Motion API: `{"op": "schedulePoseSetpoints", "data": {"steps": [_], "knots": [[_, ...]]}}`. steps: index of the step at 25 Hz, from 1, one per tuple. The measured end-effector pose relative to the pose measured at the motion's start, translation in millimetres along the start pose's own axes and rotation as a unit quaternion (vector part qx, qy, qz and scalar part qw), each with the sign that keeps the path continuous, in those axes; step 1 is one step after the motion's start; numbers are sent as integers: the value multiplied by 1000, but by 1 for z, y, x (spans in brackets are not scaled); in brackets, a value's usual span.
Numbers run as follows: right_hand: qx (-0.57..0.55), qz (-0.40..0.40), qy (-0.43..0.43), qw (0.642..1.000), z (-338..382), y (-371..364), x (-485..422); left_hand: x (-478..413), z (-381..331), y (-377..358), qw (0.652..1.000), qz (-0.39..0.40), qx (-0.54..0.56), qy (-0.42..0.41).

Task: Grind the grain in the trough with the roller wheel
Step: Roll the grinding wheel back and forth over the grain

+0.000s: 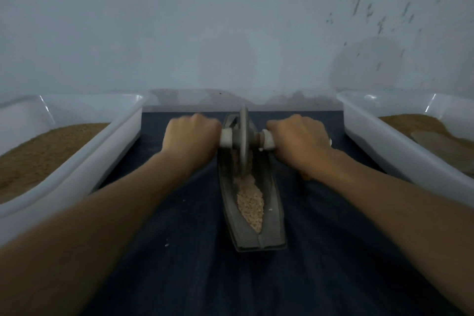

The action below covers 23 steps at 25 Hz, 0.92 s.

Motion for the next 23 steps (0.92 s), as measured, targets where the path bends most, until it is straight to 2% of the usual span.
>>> {"op": "schedulePoseSetpoints", "data": {"steps": [2, 4, 6, 8, 10, 12, 14, 17, 18, 20, 23], "knots": [[46, -84, 84, 992, -1, 8, 37, 45, 2, 1, 997, -68, 13, -18], [41, -154, 144, 977, -2, 17, 64, 67, 9, 2, 991, -123, 24, -54], [46, -136, 118, 983, 0, 14, 58, 61, 8, -3, 993, -111, 10, -44], [44, -64, 41, 996, 5, 4, 24, 35, -1, -8, 997, -67, -35, 1], [20, -12, -16, 1000, 7, 0, -15, -3, -3, -10, 999, -29, -11, 32], [20, 13, -15, 1000, 6, -1, -29, -19, -3, -10, 999, 25, 6, 27], [27, -7, 39, 999, 1, 6, -4, 3, 2, -8, 1000, -6, 7, 8], [58, -127, 124, 982, -1, 8, 50, 59, 6, 1, 995, -84, 23, -41], [50, -142, 136, 979, -2, 10, 52, 62, 10, 1, 994, -93, 33, -42], [43, -110, 112, 987, -1, 6, 32, 52, 7, -5, 996, -81, 22, -22], [12, -41, 23, 999, -5, -11, -16, 0, -5, -12, 998, -52, -18, 27]]}}
Point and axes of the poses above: each hand's wrist, its own x-axis away from the middle knuckle, its own y-axis out of the back of the hand, z = x × y, the point moved 1 cm from there along -x, towards the middle knuckle, and after that the axes turned 11 degrees about -x, right-handed, at the moved point
